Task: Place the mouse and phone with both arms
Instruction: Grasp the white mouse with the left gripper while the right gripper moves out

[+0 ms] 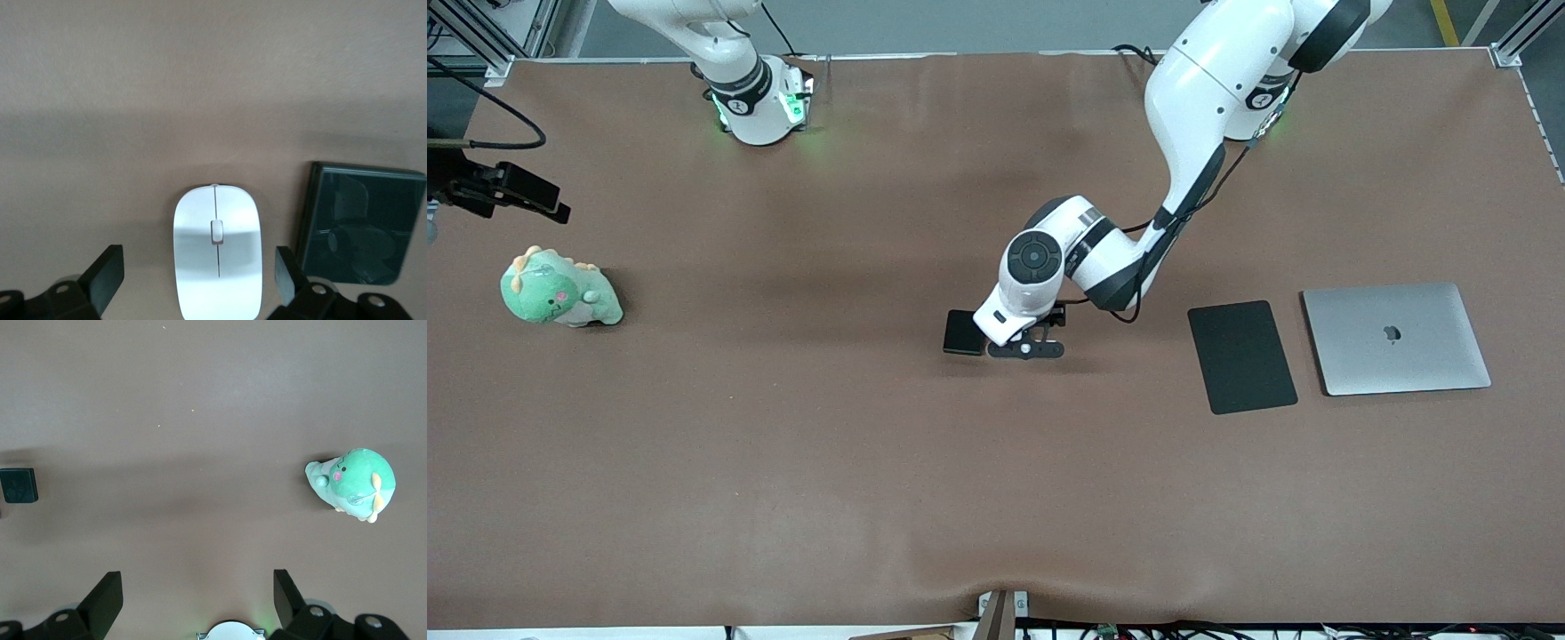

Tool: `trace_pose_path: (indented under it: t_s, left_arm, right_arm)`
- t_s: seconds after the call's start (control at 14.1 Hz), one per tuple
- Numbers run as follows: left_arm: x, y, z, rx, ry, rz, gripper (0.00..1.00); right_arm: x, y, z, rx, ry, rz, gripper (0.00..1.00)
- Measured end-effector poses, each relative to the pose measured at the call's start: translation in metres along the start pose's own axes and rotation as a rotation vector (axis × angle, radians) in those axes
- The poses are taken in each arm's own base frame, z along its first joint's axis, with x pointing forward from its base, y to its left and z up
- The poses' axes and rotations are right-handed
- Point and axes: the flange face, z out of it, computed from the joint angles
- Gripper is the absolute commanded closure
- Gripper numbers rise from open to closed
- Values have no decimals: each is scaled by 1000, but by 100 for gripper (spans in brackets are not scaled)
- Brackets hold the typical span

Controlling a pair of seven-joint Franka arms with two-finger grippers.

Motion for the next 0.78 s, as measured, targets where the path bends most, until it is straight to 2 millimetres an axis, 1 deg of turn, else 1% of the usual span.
trace_pose_path:
  t_s: [0.21, 0.36, 0.5, 0.57, 0.71, 0.78]
  left_arm:
    - [-7, 4, 15, 28, 0, -14, 0]
    - [-9, 5, 21, 33, -4, -18, 16]
    - [-9, 5, 22, 35, -5, -19, 39]
    - [-9, 4, 22, 35, -5, -20, 53]
    - [-9, 4, 22, 35, -5, -20, 82]
    - [-8, 4, 22, 34, -4, -20, 99]
  right_arm:
    - [14, -4, 20, -5, -39, -6, 0]
    - [20, -7, 30, -7, -57, -10, 0]
    - [25, -14, 40, -11, -78, -24, 0]
    - [30, -21, 50, -14, -96, -35, 0]
    - [39, -34, 68, -21, -126, -56, 0]
    - [42, -37, 73, -23, -132, -61, 0]
